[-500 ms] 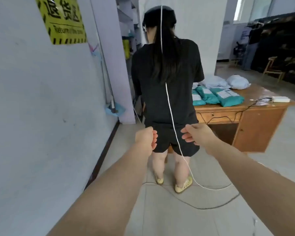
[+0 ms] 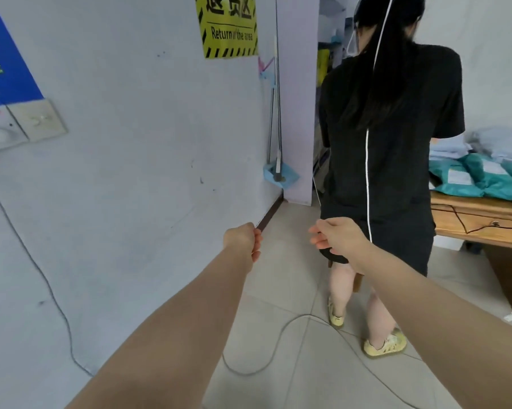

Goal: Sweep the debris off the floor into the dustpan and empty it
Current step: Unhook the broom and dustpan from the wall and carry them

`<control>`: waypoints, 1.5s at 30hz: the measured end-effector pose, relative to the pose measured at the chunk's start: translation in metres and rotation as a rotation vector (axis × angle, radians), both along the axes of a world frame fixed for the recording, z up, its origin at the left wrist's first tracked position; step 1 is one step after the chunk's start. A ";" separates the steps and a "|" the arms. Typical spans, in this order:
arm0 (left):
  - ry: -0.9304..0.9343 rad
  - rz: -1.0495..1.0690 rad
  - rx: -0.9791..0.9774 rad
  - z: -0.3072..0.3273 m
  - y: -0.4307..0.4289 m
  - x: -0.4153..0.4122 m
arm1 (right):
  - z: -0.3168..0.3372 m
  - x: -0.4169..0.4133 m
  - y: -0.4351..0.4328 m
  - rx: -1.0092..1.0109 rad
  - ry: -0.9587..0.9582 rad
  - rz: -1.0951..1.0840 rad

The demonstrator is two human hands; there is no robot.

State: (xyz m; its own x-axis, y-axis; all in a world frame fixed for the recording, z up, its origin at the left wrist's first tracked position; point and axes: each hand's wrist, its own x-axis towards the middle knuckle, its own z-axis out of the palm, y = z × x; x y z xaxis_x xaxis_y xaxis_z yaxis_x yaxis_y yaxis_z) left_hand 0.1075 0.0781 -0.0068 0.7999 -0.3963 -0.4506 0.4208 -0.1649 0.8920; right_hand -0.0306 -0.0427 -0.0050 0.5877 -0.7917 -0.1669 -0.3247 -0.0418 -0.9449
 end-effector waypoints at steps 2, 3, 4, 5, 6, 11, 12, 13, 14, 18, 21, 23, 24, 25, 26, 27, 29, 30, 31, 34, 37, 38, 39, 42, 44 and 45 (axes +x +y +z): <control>0.000 0.027 0.004 0.000 -0.004 0.025 | -0.004 0.030 -0.008 0.006 -0.003 0.024; -0.002 0.036 0.007 -0.001 -0.006 0.039 | -0.005 0.045 -0.011 0.005 0.010 0.036; -0.002 0.045 0.008 -0.002 -0.009 0.053 | -0.006 0.062 -0.015 0.005 0.021 0.045; -0.001 0.054 0.007 -0.001 -0.012 0.067 | -0.007 0.077 -0.018 0.005 0.037 0.053; 0.000 0.064 0.002 -0.001 -0.016 0.082 | -0.007 0.094 -0.023 0.006 0.047 0.058; -0.002 0.073 -0.016 0.003 -0.039 0.154 | -0.003 0.171 -0.046 0.031 0.031 0.033; -0.013 0.075 -0.019 0.005 -0.043 0.168 | -0.003 0.185 -0.050 0.035 0.023 0.029; -0.021 0.079 -0.019 0.006 -0.048 0.180 | -0.003 0.199 -0.055 0.041 0.021 0.030; -0.023 0.081 -0.019 0.007 -0.053 0.192 | -0.004 0.212 -0.059 0.050 0.017 0.035; -0.030 0.091 -0.020 0.010 -0.078 0.238 | -0.004 0.257 -0.080 0.067 0.010 0.081; -0.040 0.085 -0.005 0.008 -0.109 0.269 | -0.005 0.287 -0.109 0.073 -0.006 0.078; -0.044 0.083 0.003 0.009 -0.134 0.288 | -0.006 0.307 -0.135 0.073 -0.010 0.063; -0.051 0.084 0.002 0.009 -0.148 0.297 | -0.006 0.318 -0.150 0.075 -0.011 0.054; -0.061 0.085 0.003 0.010 -0.162 0.306 | -0.007 0.329 -0.166 0.075 -0.011 0.047; -0.070 0.081 0.003 0.010 -0.176 0.316 | -0.008 0.341 -0.182 0.070 -0.007 0.040; -0.075 0.074 0.002 0.011 -0.191 0.325 | -0.007 0.352 -0.198 0.062 0.000 0.036; -0.080 0.068 0.005 0.015 -0.220 0.345 | -0.006 0.377 -0.231 0.053 0.014 0.035; -0.082 0.071 0.011 0.016 -0.233 0.355 | -0.005 0.389 -0.246 0.050 0.014 0.038; -0.086 0.073 0.016 0.019 -0.246 0.365 | -0.004 0.401 -0.260 0.050 0.012 0.043; -0.115 0.085 -0.004 0.029 -0.280 0.393 | 0.000 0.440 -0.300 0.056 -0.022 0.056; -0.127 0.093 0.004 0.036 -0.305 0.414 | 0.003 0.468 -0.324 0.074 -0.045 0.063; -0.132 0.092 0.004 0.038 -0.313 0.422 | 0.003 0.475 -0.331 0.072 -0.044 0.071; -0.138 0.092 0.003 0.041 -0.321 0.430 | 0.004 0.481 -0.337 0.063 -0.045 0.076; -0.156 0.083 -0.012 0.045 -0.347 0.451 | 0.004 0.500 -0.361 0.046 -0.047 0.058; -0.163 0.065 -0.016 0.046 -0.364 0.462 | 0.006 0.513 -0.375 0.039 -0.022 0.042; -0.164 0.057 -0.014 0.046 -0.373 0.469 | 0.007 0.520 -0.381 0.041 -0.014 0.034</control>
State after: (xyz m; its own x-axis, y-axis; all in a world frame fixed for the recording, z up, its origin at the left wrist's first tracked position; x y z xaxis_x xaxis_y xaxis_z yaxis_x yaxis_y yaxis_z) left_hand 0.5764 -0.2952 0.0397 0.8834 -0.3538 -0.3072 0.2780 -0.1321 0.9515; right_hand 0.4892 -0.4235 0.0019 0.6164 -0.7641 -0.1904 -0.3107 -0.0138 -0.9504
